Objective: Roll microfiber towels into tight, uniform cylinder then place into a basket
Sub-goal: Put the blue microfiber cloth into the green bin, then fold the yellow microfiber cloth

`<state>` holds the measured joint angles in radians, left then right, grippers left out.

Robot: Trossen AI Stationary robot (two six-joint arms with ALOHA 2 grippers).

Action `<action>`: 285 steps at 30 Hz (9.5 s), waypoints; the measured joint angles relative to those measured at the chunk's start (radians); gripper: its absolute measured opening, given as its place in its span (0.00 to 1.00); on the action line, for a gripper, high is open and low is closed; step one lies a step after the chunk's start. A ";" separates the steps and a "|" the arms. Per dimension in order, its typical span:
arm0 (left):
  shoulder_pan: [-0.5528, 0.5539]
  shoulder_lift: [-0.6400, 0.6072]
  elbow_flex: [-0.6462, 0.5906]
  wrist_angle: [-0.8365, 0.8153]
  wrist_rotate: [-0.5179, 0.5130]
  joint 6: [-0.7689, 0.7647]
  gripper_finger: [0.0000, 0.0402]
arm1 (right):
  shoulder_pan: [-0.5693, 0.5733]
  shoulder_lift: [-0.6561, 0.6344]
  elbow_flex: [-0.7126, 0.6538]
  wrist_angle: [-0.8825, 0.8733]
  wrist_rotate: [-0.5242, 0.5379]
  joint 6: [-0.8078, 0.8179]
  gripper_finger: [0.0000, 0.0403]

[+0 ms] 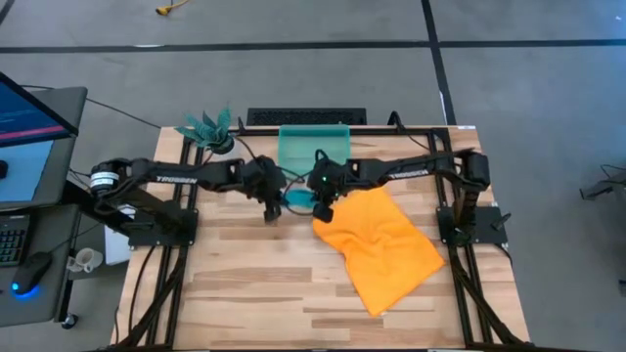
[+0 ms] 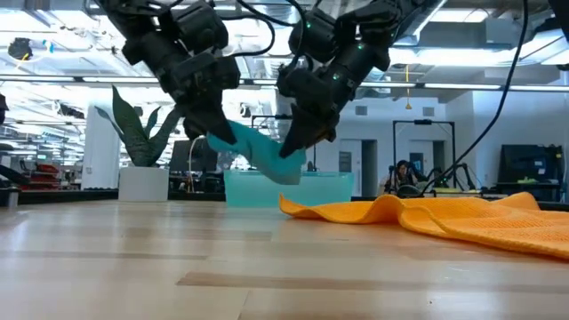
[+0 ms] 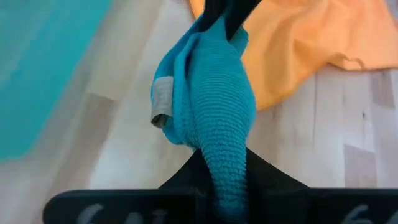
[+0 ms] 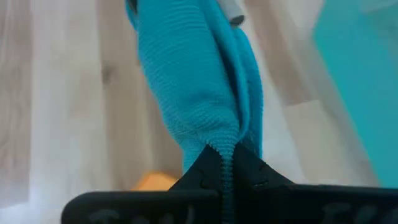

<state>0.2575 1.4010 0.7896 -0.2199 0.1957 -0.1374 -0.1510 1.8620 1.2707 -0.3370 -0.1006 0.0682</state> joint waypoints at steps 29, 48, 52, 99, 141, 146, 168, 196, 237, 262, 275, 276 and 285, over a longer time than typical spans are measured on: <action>0.471 0.383 0.509 -0.215 0.087 0.474 0.05 | -0.415 0.040 0.185 -0.049 -0.060 -0.338 0.05; 0.517 0.756 0.851 -0.395 0.105 0.516 0.05 | -0.558 0.173 0.199 -0.071 -0.151 -0.443 0.05; 0.517 0.761 0.850 -0.411 0.098 0.496 0.06 | -0.562 0.193 0.202 -0.067 -0.145 -0.443 0.05; 0.501 0.756 1.029 -0.673 0.059 0.541 0.35 | -0.564 0.249 0.215 -0.087 -0.050 -0.341 0.29; 0.243 0.030 0.202 -0.142 0.136 0.255 0.32 | -0.045 -0.366 0.015 -0.546 0.242 0.083 0.41; 0.109 -0.040 0.072 -0.034 0.049 0.209 0.32 | 0.134 -0.427 -0.126 -0.509 0.400 0.257 0.41; -0.275 -0.014 -0.194 0.537 -0.002 0.282 0.32 | 0.656 -0.165 -0.258 -0.280 0.650 0.978 0.41; -0.222 0.481 0.112 0.649 -0.046 0.537 0.32 | 0.954 -0.057 -0.133 -0.548 0.735 1.615 0.41; -0.235 0.612 0.233 0.264 -0.091 0.154 0.32 | 0.939 0.105 -0.131 -0.620 0.617 1.738 0.41; -0.392 0.424 0.216 0.036 -0.391 0.257 0.32 | 0.937 0.105 -0.131 -0.624 0.617 1.737 0.41; -0.248 0.557 0.224 0.239 -0.224 0.255 0.32 | 0.926 0.105 -0.131 -0.623 0.620 1.729 0.41; -0.240 0.557 0.224 0.233 -0.202 0.226 0.32 | 0.926 0.105 -0.131 -0.624 0.620 1.729 0.41; -0.239 0.550 0.229 0.091 -0.135 -0.025 0.32 | 0.926 0.105 -0.131 -0.624 0.621 1.710 0.41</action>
<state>0.0185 1.9512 1.0191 -0.1287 0.0602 -0.1625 0.7746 1.9671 1.1397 -0.9607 0.5205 1.7781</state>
